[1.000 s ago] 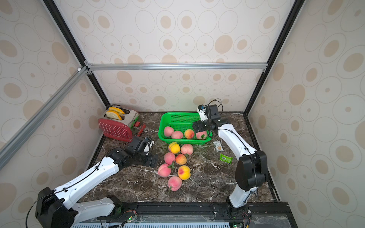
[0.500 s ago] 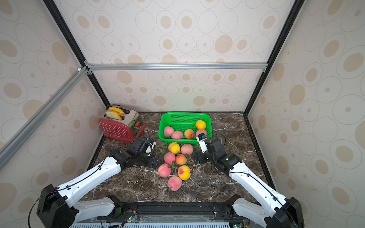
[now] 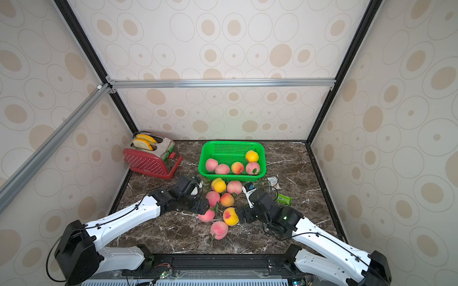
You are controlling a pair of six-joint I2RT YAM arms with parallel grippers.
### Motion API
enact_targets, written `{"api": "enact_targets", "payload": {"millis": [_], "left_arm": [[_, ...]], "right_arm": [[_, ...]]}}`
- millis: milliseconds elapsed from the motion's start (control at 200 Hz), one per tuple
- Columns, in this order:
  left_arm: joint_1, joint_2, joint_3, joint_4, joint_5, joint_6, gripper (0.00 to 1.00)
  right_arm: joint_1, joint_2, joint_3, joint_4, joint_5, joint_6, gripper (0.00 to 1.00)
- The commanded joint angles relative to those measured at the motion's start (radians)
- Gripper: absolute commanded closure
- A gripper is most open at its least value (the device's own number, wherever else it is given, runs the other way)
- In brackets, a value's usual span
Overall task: Put the peaches into the basket
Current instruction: Pick up the peach from the center of the board.
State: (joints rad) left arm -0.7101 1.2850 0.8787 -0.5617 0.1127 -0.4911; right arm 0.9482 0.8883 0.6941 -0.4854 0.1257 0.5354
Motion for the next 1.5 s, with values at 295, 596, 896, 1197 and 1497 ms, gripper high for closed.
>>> {"api": "enact_targets", "payload": {"millis": [295,596,896,1197,1497], "left_arm": [[-0.017,0.038,-0.047,0.052,0.008,-0.005,0.01],[-0.027,0.063,-0.058,0.062,0.046,0.013,0.01],[-0.035,0.098,-0.077,0.092,0.072,0.010,0.01],[-0.040,0.133,-0.067,0.115,0.068,0.009,0.01],[-0.040,0.153,-0.060,0.122,0.078,0.003,0.02]], "right_arm": [[0.101,0.001,-0.024,-0.012,0.061,0.042,0.01],[0.102,0.002,-0.036,-0.005,0.080,0.030,0.01],[0.102,-0.038,-0.049,-0.026,0.113,0.029,0.00],[0.102,-0.041,-0.048,-0.034,0.116,0.030,0.01],[0.102,-0.067,-0.035,-0.058,0.142,0.020,0.01]]}}
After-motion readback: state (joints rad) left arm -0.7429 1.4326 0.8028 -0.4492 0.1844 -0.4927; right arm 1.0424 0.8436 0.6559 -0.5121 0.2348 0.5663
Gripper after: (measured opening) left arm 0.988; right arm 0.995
